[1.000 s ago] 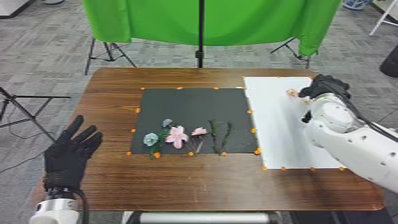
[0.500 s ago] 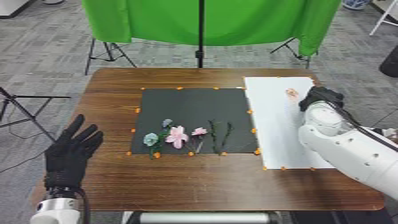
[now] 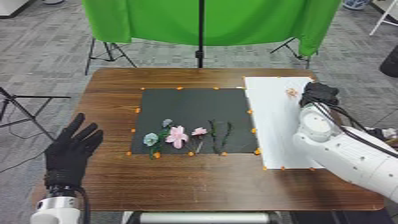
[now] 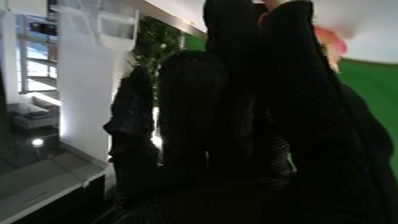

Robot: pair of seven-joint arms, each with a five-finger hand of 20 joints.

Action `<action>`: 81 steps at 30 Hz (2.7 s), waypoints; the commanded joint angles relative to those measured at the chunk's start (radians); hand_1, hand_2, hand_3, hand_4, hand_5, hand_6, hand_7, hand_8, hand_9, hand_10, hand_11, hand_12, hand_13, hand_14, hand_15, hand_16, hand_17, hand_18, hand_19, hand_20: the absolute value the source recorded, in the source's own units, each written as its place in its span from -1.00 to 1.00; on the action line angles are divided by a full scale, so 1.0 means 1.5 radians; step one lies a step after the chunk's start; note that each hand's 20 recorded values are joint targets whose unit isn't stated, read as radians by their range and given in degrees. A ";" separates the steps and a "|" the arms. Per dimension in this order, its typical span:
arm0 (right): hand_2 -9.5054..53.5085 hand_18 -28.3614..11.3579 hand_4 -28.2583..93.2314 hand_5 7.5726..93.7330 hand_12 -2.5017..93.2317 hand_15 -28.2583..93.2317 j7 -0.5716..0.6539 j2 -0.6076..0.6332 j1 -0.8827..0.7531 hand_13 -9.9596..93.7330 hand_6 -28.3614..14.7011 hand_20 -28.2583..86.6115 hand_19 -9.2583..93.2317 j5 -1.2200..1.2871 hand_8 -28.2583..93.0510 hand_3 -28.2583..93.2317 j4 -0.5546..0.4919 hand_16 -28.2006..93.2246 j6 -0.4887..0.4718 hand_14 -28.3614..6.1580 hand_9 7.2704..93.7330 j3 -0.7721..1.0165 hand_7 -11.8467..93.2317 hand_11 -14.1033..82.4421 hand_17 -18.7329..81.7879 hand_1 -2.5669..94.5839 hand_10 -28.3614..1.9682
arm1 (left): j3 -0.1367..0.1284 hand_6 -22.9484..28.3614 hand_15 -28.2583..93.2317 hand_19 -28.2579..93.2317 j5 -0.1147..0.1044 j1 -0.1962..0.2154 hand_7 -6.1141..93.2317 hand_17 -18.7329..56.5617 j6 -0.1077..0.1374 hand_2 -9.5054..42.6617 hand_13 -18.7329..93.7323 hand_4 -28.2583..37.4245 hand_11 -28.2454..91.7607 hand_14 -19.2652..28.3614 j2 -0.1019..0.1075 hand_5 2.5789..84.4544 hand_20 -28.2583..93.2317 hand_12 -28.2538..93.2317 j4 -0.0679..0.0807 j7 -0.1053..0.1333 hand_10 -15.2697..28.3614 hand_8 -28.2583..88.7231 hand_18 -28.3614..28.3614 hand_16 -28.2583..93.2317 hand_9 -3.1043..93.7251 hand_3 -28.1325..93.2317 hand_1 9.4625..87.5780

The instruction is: Arrange flowers

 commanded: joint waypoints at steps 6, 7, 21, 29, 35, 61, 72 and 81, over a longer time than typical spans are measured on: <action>-1.00 -0.50 -1.00 0.84 -0.33 0.64 -0.184 0.036 -0.020 0.57 0.61 0.20 0.82 -0.066 -0.55 0.50 -0.235 -0.18 0.090 0.47 0.91 -0.036 -0.53 -0.27 -0.11 0.17 0.49 | -0.008 0.18 0.36 0.41 -0.003 0.015 -0.72 -0.73 0.005 -0.36 -0.31 -1.00 -0.14 0.95 -0.007 -0.21 -0.50 -0.36 0.000 -0.004 0.59 -0.65 1.00 -0.71 -0.28 0.79 -0.72; -1.00 -0.50 -1.00 0.83 -0.33 0.65 -0.199 0.027 -0.018 0.57 0.61 0.20 0.82 -0.064 -0.55 0.51 -0.241 -0.18 0.089 0.47 0.90 -0.046 -0.53 -0.26 -0.11 0.16 0.49 | -0.008 0.18 0.36 0.41 -0.002 0.013 -0.72 -0.73 0.003 -0.36 -0.31 -1.00 -0.14 0.95 -0.008 -0.21 -0.50 -0.36 0.001 -0.005 0.59 -0.65 1.00 -0.71 -0.28 0.79 -0.72; -1.00 -0.54 -1.00 0.80 -0.32 0.65 -0.267 -0.024 -0.083 0.50 0.64 0.20 0.78 -0.144 -0.56 0.52 -0.273 -0.18 0.013 0.40 0.81 -0.033 -0.53 -0.22 -0.17 0.13 0.45 | -0.006 0.18 0.36 0.41 0.001 0.009 -0.72 -0.73 0.003 -0.36 -0.31 -1.00 -0.14 0.94 -0.007 -0.21 -0.50 -0.36 0.000 -0.009 0.59 -0.65 1.00 -0.71 -0.28 0.79 -0.72; -1.00 -0.55 -1.00 0.52 -0.37 0.67 -0.286 -0.007 -0.104 0.40 0.65 0.25 0.73 -0.162 -0.64 0.62 -0.295 -0.20 -0.041 0.33 0.64 -0.023 -0.50 -0.20 -0.24 0.01 0.37 | -0.009 0.18 0.36 0.41 0.003 0.015 -0.72 -0.73 0.004 -0.36 -0.31 -1.00 -0.14 0.94 -0.007 -0.21 -0.50 -0.36 -0.002 -0.014 0.59 -0.65 1.00 -0.71 -0.28 0.80 -0.72; -1.00 -0.58 -1.00 0.25 -0.57 0.70 -0.296 0.012 -0.130 0.32 0.58 0.29 0.72 -0.132 -0.77 0.76 -0.334 -0.22 -0.074 0.25 0.43 0.027 -0.48 0.00 -0.29 -0.15 0.20 | -0.007 0.18 0.36 0.41 0.005 0.015 -0.72 -0.73 0.002 -0.36 -0.31 -1.00 -0.14 0.95 -0.010 -0.21 -0.50 -0.36 -0.002 -0.017 0.60 -0.65 1.00 -0.71 -0.28 0.79 -0.72; -1.00 -0.52 -1.00 -0.24 -0.65 0.73 -0.107 0.036 0.050 0.22 0.37 0.16 0.68 0.069 -0.75 0.77 -0.053 -0.36 -0.080 0.07 -0.09 0.029 -0.51 -0.35 -0.28 -0.32 -0.22 | 0.001 0.17 0.36 0.41 0.005 0.007 -0.72 -0.73 0.006 -0.36 -0.31 -1.00 -0.13 0.94 0.004 -0.22 -0.50 -0.36 -0.002 -0.017 0.59 -0.65 1.00 -0.71 -0.28 0.80 -0.72; -1.00 -0.55 -1.00 -0.29 -0.65 0.71 -0.105 -0.012 -0.001 0.18 0.50 0.13 0.69 0.055 -0.76 0.78 -0.013 -0.37 -0.174 0.02 -0.09 0.070 -0.47 -0.35 -0.31 -0.32 -0.20 | 0.006 0.18 0.36 0.42 0.002 -0.006 -0.72 -0.73 0.011 -0.36 -0.31 -1.00 -0.13 0.95 0.007 -0.22 -0.50 -0.36 0.000 -0.013 0.59 -0.65 1.00 -0.71 -0.28 0.80 -0.71; -1.00 -0.55 -1.00 -0.03 -0.66 0.66 -0.088 -0.019 -0.014 0.26 0.62 0.11 0.69 0.029 -0.79 0.78 0.006 -0.38 -0.191 0.11 0.11 0.064 -0.44 -0.33 -0.29 -0.23 0.10 | 0.002 0.18 0.36 0.42 0.004 -0.003 -0.72 -0.73 0.010 -0.36 -0.31 -1.00 -0.13 0.94 0.000 -0.22 -0.50 -0.36 0.001 -0.020 0.59 -0.66 1.00 -0.71 -0.28 0.80 -0.71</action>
